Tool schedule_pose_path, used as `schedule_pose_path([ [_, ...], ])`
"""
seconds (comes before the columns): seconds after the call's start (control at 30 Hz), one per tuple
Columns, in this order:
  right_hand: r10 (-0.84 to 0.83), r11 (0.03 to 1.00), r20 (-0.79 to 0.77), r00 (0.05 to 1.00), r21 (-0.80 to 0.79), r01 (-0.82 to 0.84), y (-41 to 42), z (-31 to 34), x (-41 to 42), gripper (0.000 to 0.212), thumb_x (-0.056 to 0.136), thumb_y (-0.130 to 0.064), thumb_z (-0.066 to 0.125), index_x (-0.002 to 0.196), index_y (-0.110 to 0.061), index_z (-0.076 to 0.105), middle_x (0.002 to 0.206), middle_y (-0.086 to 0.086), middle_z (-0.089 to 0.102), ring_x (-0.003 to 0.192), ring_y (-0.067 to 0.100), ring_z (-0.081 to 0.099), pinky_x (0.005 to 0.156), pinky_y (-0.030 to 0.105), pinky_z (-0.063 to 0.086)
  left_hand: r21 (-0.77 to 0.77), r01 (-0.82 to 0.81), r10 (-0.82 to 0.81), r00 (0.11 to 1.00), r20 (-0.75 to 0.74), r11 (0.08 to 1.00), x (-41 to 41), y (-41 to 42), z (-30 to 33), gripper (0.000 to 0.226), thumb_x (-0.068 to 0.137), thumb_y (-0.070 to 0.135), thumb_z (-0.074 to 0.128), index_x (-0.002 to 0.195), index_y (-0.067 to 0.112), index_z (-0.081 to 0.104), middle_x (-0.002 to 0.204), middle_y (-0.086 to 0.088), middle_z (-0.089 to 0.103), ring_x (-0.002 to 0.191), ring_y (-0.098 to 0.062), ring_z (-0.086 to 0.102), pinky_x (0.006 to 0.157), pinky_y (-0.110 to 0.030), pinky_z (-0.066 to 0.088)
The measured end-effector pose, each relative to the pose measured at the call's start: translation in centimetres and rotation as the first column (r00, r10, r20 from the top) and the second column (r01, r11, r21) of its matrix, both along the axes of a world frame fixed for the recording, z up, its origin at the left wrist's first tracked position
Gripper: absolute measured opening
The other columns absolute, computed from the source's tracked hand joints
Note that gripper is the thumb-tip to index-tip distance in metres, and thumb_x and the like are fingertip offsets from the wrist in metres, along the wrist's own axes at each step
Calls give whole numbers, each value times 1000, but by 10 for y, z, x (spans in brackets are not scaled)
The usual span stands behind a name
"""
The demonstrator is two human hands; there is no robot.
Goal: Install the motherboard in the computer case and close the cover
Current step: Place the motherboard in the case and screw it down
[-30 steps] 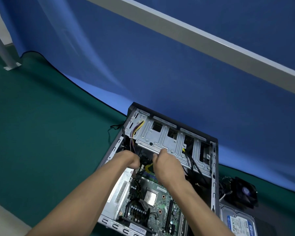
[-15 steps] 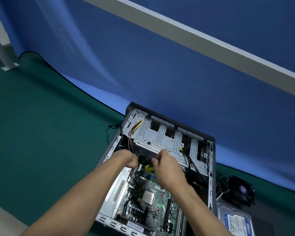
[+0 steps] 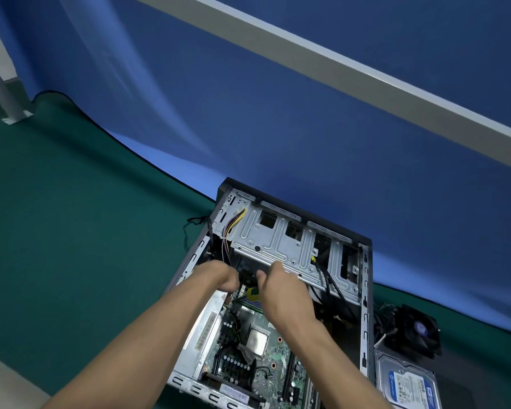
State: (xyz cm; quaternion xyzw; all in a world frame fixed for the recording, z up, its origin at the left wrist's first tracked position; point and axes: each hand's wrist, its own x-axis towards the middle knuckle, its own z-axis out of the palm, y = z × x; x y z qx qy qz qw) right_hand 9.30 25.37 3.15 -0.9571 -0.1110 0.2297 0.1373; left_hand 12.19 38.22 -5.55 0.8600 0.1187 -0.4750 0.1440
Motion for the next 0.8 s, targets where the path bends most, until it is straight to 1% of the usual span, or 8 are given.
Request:
schedule_pose_path([
  [0.13, -55, 997, -84, 995, 45, 58, 1, 3, 5, 39, 95, -32, 50, 125, -14, 33, 112, 8, 56, 94, 27, 59, 77, 36, 47, -4, -14, 14, 1000, 5, 1000, -1, 0, 1, 46, 99, 9, 27, 144, 1, 30, 152, -17, 28, 132, -34, 39, 99, -40, 42],
  [0.3, -69, 998, -58, 996, 0, 69, -3, 1, 6, 44, 99, -37, 41, 132, -10, 31, 109, 10, 62, 94, 28, 61, 84, 40, 49, -21, -13, 12, 1000, -13, 1000, 0, 1, 3, 46, 100, 10, 25, 145, 1, 26, 153, -17, 26, 134, -34, 37, 97, -40, 42],
  [0.37, -92, 991, -165, 982, 84, 107, -1, 2, 7, 46, 96, -31, 50, 132, -16, 27, 116, 10, 56, 85, 26, 62, 70, 36, 53, -18, -14, 13, 1000, -15, 1000, 0, 1, 4, 46, 100, 9, 25, 145, 1, 27, 152, -17, 27, 132, -33, 39, 88, -36, 43],
  [0.43, -78, 994, -139, 987, 69, 88, 2, 2, 6, 32, 100, -29, 44, 125, -12, 34, 108, 11, 58, 75, 24, 62, 57, 32, 49, -22, -18, 18, 1000, -15, 1000, 0, 1, 3, 46, 100, 8, 25, 145, 0, 28, 152, -18, 27, 132, -33, 40, 88, -36, 43],
  [0.53, -56, 998, 13, 998, -35, 57, 2, -4, 6, 38, 103, -35, 29, 123, -6, 43, 104, 12, 64, 91, 29, 62, 69, 33, 45, -28, -20, 20, 1000, -16, 999, -1, 1, 3, 46, 100, 10, 26, 145, 0, 27, 152, -17, 27, 133, -34, 38, 100, -40, 41],
  [0.67, -85, 991, -190, 978, 87, 103, 8, 3, 8, 32, 97, -30, 47, 121, -16, 31, 105, 10, 58, 76, 25, 62, 57, 34, 52, -38, -30, 29, 1000, -8, 999, -2, 3, 7, 47, 99, 9, 26, 146, 0, 25, 153, -17, 25, 135, -33, 35, 103, -41, 39],
  [0.73, -70, 997, -61, 996, 32, 72, 8, 2, 7, 25, 101, -30, 39, 116, -10, 39, 100, 11, 62, 84, 29, 63, 68, 39, 52, -44, -19, 19, 1000, -5, 999, -2, 2, 8, 48, 98, 7, 27, 145, -1, 25, 153, -18, 25, 135, -33, 35, 103, -40, 39],
  [0.8, -62, 997, 35, 997, -46, 63, 8, 2, 5, 31, 102, -35, 33, 117, -9, 43, 103, 12, 64, 93, 31, 61, 74, 36, 47, -44, -14, 14, 1000, -7, 999, -3, 2, 8, 49, 98, 6, 27, 146, -1, 25, 153, -18, 25, 134, -33, 36, 102, -40, 40],
])
